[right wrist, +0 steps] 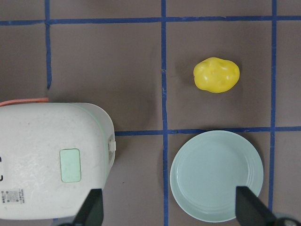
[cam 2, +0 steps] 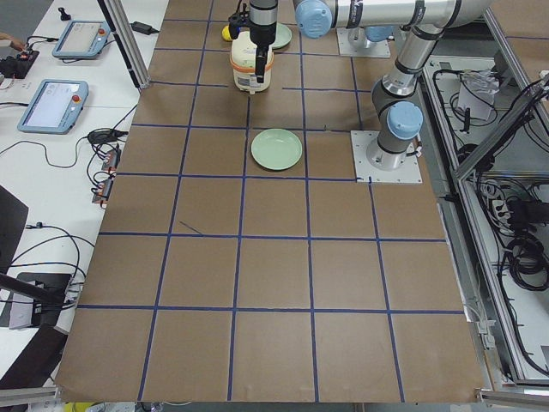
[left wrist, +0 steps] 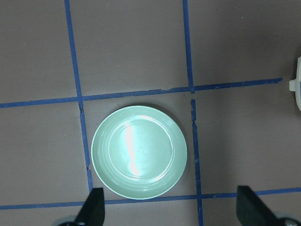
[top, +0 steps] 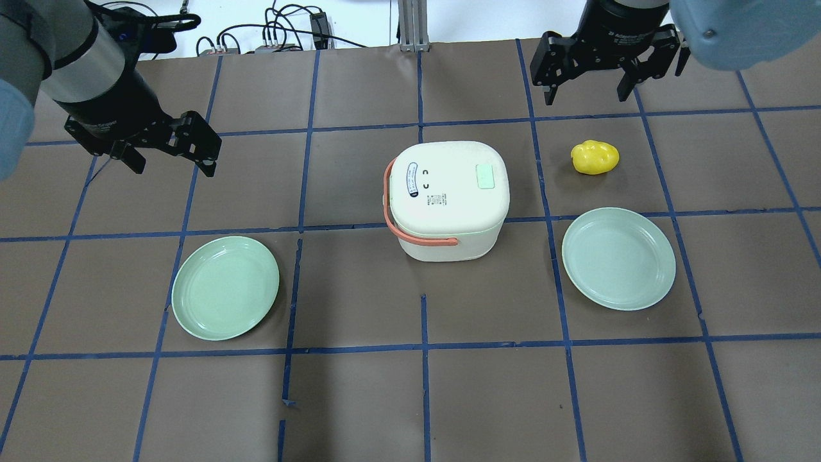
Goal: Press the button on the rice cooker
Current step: 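Move the right gripper toward the green button on the rice cooker lid, then press down on the green lid button with the closed right gripper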
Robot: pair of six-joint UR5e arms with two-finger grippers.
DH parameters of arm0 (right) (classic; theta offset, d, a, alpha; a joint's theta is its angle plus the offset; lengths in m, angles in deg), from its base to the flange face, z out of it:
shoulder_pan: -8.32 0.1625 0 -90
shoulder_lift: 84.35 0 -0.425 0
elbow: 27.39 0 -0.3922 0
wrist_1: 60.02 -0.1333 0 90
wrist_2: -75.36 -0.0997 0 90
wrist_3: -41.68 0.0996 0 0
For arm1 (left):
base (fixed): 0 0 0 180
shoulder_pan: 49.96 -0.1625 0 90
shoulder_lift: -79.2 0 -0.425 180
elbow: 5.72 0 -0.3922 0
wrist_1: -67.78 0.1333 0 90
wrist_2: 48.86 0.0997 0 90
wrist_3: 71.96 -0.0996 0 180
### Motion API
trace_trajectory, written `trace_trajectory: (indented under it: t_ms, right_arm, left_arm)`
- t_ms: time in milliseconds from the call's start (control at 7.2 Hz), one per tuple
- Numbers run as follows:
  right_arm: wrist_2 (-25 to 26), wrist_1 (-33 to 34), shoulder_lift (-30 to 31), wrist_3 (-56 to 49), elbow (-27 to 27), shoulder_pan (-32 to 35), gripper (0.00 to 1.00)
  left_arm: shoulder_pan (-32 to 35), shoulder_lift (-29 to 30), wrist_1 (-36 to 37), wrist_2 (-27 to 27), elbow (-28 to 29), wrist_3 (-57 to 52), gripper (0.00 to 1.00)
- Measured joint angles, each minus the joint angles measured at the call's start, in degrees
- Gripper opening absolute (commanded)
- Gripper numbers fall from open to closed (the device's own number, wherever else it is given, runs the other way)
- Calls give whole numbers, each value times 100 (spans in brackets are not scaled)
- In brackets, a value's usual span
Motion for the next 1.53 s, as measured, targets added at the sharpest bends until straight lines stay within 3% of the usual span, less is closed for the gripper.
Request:
trace_trajectory:
  t_ms: [556, 694, 833, 972, 1111, 1528]
  right_arm:
    - [-206, 304, 53, 357, -250, 174, 99]
    - [-230, 380, 27, 652, -267, 426, 87]
    - [-225, 548, -40, 899, -305, 764, 44]
    - [-224, 774, -126, 1086, -430, 1038, 15]
    - [-268, 961, -216, 1195, -619, 1177, 6]
    - [-270, 1353, -465, 1144, -900, 1213, 4]
  left_arm:
    - [0, 0, 0, 0, 0, 0, 100]
    - [0, 0, 0, 0, 0, 0, 100]
    - [0, 0, 0, 0, 0, 0, 100]
    - [0, 0, 0, 0, 0, 0, 100]
    - [0, 0, 0, 0, 0, 0, 100]
    - [0, 0, 0, 0, 0, 0, 100]
